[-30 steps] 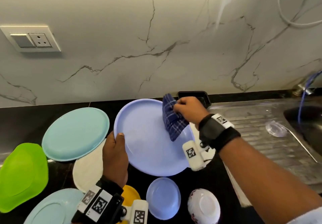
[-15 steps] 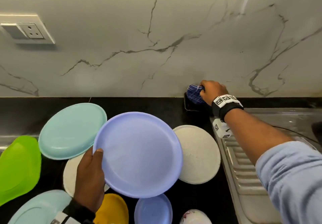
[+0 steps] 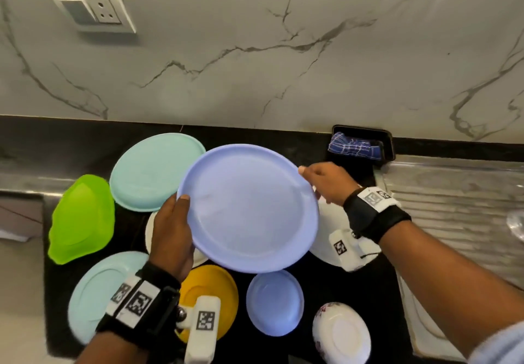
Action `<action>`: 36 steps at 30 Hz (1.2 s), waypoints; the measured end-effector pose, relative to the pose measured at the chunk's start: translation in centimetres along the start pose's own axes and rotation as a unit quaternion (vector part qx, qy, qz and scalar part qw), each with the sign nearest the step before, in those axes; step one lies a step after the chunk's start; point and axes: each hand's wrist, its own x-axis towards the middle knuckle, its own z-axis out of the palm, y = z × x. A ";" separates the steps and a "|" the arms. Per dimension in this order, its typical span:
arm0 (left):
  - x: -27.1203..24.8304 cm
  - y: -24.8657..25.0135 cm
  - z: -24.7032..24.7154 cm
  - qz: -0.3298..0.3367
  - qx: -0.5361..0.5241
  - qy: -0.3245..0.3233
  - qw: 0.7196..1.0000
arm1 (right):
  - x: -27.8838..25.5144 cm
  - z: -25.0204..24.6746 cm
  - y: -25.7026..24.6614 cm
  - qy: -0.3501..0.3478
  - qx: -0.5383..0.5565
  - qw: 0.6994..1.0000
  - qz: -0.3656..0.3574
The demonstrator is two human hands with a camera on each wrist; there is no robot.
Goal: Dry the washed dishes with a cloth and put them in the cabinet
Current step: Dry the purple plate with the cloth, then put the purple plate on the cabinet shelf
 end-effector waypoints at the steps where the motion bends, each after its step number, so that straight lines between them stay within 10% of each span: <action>1: 0.1 0.3 -0.3 0.003 0.005 -0.004 1.000 | -0.5 0.9 -0.4 -0.014 0.019 1.000 0.010; 12: -1.8 3.0 -11.0 -0.097 0.297 -0.092 0.945 | -5.0 7.9 -3.3 -0.006 0.076 0.997 -0.007; 23: -6.0 -0.6 -24.4 -0.097 0.357 0.061 0.927 | -10.1 17.3 -7.8 -0.117 0.079 0.988 -0.054; 36: -4.0 -2.0 -30.1 -0.075 0.317 -0.086 0.941 | -14.0 20.1 -10.6 0.033 -0.029 0.999 0.031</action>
